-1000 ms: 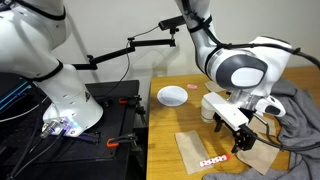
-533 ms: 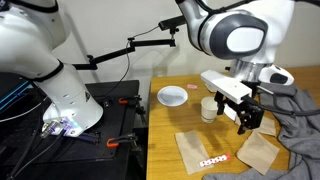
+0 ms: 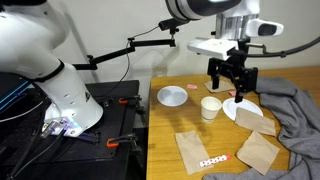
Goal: Take the marker out of the white coffee cup
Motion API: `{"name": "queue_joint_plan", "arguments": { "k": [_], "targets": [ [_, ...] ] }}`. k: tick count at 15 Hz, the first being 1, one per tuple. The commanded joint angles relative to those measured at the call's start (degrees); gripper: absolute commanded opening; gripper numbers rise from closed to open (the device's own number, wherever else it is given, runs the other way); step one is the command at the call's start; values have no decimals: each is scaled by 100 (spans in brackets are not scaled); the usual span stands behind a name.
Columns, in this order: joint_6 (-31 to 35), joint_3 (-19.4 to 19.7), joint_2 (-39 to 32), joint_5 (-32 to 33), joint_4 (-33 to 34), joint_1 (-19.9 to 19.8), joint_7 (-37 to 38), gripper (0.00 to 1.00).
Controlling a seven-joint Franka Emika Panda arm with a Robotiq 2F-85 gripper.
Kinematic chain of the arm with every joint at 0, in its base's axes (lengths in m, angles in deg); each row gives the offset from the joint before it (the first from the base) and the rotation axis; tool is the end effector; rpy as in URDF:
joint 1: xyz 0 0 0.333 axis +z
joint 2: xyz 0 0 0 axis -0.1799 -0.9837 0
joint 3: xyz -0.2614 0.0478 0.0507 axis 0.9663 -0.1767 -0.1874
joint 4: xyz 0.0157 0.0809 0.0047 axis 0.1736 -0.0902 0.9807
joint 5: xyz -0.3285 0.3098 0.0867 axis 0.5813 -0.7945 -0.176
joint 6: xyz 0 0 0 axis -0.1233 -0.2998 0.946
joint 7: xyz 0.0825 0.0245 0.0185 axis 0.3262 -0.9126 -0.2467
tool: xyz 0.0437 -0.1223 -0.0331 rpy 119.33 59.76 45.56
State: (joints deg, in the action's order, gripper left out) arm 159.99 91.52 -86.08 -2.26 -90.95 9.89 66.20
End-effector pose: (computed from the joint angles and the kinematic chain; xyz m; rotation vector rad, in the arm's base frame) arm 0.5578 -0.0561 0.1660 2.8854 0.4826 0.0295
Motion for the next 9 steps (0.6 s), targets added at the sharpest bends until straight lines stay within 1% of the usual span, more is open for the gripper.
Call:
{"name": "queue_joint_plan", "arguments": {
  "k": [1, 3, 4, 6, 9],
  "targets": [
    [-60, -132, 819, 366, -487, 78, 480, 100],
    [-61, -237, 1022, 447, -580, 63, 591, 100],
    [-13, -225, 656, 263, -320, -8, 333, 100],
    [-13, -278, 837, 284, -428, -5, 396, 100],
    [-13, -282, 885, 284, -482, -7, 396, 100]
  ]
}}
